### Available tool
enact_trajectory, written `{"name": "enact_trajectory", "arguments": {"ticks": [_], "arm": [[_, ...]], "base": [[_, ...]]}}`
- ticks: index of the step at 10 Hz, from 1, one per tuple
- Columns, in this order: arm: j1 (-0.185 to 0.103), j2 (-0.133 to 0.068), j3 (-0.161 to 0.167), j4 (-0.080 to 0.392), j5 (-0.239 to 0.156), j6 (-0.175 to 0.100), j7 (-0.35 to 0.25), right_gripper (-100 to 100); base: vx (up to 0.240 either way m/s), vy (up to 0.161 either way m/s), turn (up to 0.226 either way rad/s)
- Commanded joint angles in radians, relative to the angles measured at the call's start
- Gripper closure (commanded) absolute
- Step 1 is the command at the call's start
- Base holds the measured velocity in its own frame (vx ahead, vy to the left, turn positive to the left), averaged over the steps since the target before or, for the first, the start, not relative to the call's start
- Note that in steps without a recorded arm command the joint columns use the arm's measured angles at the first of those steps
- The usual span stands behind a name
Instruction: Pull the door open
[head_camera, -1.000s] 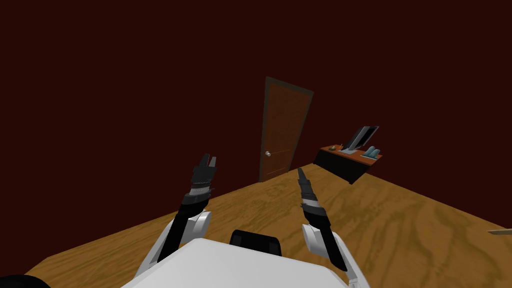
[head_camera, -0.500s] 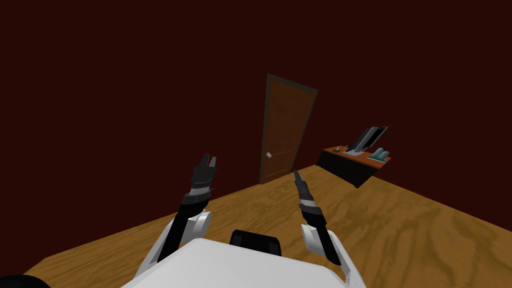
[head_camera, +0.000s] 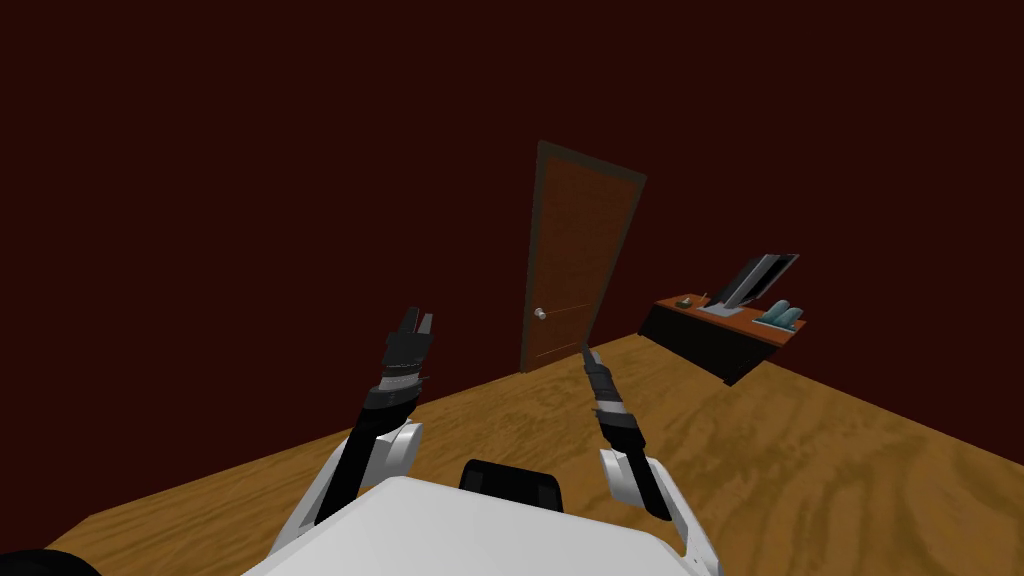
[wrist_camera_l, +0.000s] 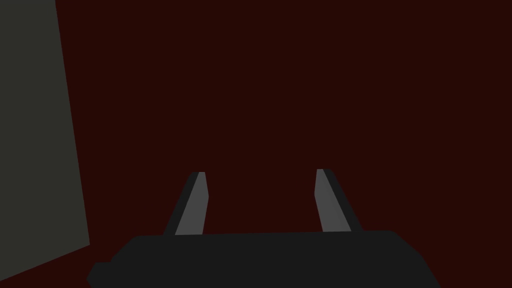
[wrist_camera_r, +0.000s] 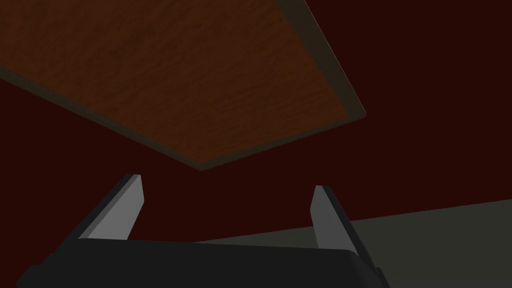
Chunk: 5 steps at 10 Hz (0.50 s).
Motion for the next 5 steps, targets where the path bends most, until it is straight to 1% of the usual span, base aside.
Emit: {"name": "enact_trajectory", "arguments": {"ticks": [1,5], "arm": [[-0.013,-0.006,-0.003,0.046,0.011,-0.019,0.029,-100],[-0.048,-0.016,-0.009,0.151,0.039,-0.054,0.096,-100]], "base": [[0.093,-0.018,0.042],[0.094,-0.02,0.042]]}}
